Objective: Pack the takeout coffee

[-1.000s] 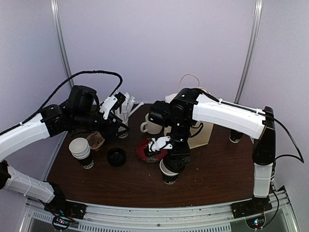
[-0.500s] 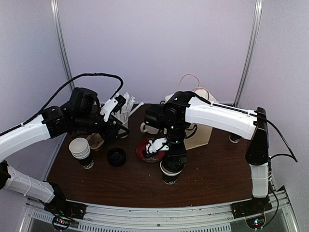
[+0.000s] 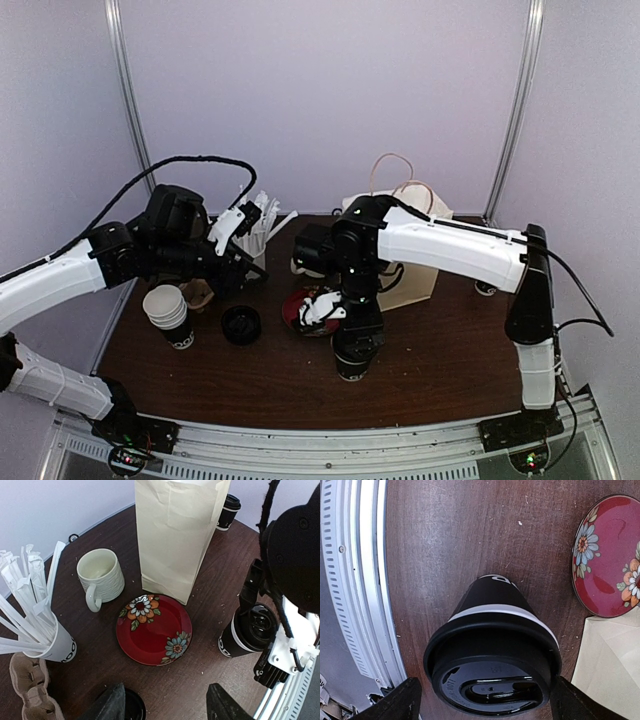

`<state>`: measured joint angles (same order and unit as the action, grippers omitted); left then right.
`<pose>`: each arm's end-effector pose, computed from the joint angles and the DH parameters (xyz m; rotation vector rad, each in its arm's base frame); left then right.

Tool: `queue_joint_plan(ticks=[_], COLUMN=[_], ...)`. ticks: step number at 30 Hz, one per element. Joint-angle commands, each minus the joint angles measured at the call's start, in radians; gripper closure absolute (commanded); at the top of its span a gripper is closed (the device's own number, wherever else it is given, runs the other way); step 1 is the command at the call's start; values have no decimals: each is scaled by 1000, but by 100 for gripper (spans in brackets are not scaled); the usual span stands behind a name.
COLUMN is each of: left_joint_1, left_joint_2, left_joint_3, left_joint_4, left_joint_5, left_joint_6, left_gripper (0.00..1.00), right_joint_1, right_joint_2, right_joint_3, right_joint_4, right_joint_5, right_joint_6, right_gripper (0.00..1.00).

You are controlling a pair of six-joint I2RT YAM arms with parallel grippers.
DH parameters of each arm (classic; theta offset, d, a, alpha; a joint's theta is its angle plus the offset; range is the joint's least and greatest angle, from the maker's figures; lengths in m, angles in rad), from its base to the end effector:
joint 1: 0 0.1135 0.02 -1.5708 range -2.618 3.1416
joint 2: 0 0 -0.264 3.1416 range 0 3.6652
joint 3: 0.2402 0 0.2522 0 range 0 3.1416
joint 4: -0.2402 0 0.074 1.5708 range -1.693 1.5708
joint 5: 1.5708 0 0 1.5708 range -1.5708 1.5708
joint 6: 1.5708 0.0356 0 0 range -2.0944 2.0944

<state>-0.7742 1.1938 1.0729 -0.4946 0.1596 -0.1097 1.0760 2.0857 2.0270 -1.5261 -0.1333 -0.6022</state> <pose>0.1836 -0.1875 0.3260 0.8243 2.1025 -0.6626 0.1841 0.3512 0.2795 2.2985 -2.0660 -0.1954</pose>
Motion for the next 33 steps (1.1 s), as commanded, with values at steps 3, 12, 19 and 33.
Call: queue_joint_plan(ticks=[3, 12, 19, 33], left_joint_1=[-4, -3, -74, -162], left_joint_2=[-14, 94, 242, 406], left_joint_3=[5, 68, 135, 104], left_joint_4=[34, -41, -48, 150], left_joint_5=[-53, -28, 88, 235], left_joint_6=[-10, -210, -402, -598], left_gripper=[42, 37, 42, 46], right_joint_1=[10, -42, -240, -498], right_joint_2=[-34, -279, -585, -579], right_joint_3=[29, -94, -464, -859], right_joint_4=[-5, 36, 354, 712], right_joint_5=[47, 35, -245, -763], right_joint_6=[4, 23, 164, 504], right_gripper=[5, 0, 0, 30])
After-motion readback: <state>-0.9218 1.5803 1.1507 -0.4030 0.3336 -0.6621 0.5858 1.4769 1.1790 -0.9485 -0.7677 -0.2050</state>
